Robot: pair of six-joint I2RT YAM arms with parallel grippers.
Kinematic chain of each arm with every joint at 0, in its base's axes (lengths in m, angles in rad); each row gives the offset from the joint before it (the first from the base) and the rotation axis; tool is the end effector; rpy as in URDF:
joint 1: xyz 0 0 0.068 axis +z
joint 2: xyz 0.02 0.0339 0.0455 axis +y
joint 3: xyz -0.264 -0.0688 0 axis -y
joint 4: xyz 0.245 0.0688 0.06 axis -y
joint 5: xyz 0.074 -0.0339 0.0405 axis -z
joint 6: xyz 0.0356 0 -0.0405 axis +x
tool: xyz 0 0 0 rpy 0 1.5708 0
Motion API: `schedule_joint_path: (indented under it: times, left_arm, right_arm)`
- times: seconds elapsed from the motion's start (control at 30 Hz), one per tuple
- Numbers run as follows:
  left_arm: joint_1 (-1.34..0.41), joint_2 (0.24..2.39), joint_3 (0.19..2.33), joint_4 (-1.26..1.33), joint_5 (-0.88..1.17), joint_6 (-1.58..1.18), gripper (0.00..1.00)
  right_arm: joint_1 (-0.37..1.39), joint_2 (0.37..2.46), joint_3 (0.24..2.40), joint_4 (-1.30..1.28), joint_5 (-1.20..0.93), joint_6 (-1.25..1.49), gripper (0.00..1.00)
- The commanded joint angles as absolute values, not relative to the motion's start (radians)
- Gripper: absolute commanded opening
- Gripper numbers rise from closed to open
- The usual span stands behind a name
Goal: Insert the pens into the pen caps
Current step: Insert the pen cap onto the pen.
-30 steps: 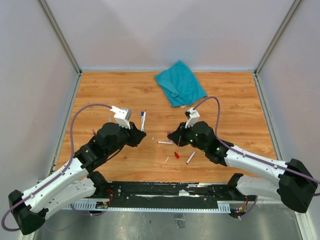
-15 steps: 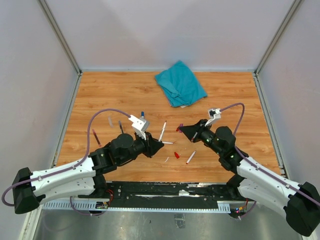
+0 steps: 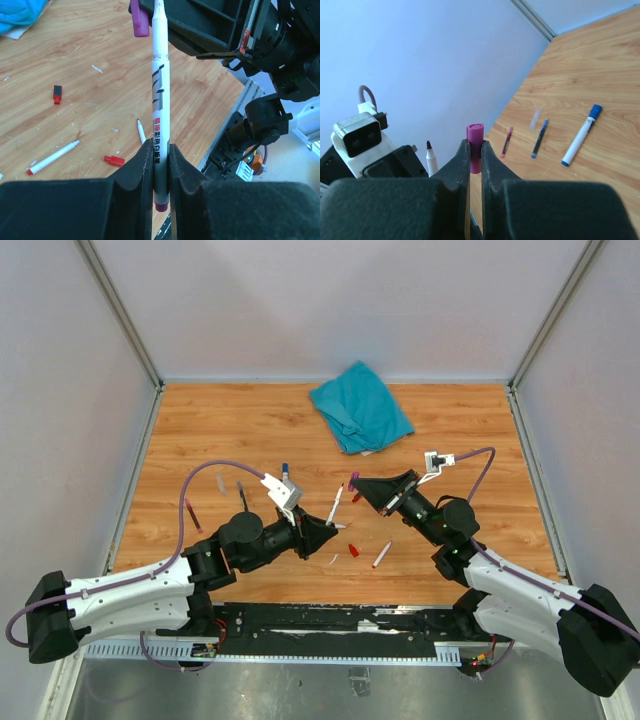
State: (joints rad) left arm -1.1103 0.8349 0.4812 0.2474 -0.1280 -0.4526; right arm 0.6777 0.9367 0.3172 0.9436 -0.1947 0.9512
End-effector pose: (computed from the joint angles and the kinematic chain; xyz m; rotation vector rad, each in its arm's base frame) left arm 0.0939 -0.1790 0.2690 0.4803 1.7267 -1.0515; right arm 0.1524 0.1315 0.2675 0.0025 1.4098 1.5069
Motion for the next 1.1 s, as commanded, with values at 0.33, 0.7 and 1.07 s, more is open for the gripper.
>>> schedule_joint_path:
  times: [0.33,0.7,1.07]
  left_arm:
    - [-1.124,0.821,0.469,0.314,-0.092,-0.419,0.0]
    - [-1.123,0.82,0.463,0.308,-0.094,-0.418,0.01]
    - [-1.123,0.83,0.469,0.305,-0.1,-0.414,0.01]
  right_arm:
    - [0.667,1.057,0.322,1.335,-0.23,1.116,0.01]
    - [0.669,1.082,0.334,1.388,-0.242,1.131,0.01]
    - [0.669,1.133,0.34,1.461,-0.269,1.157,0.01]
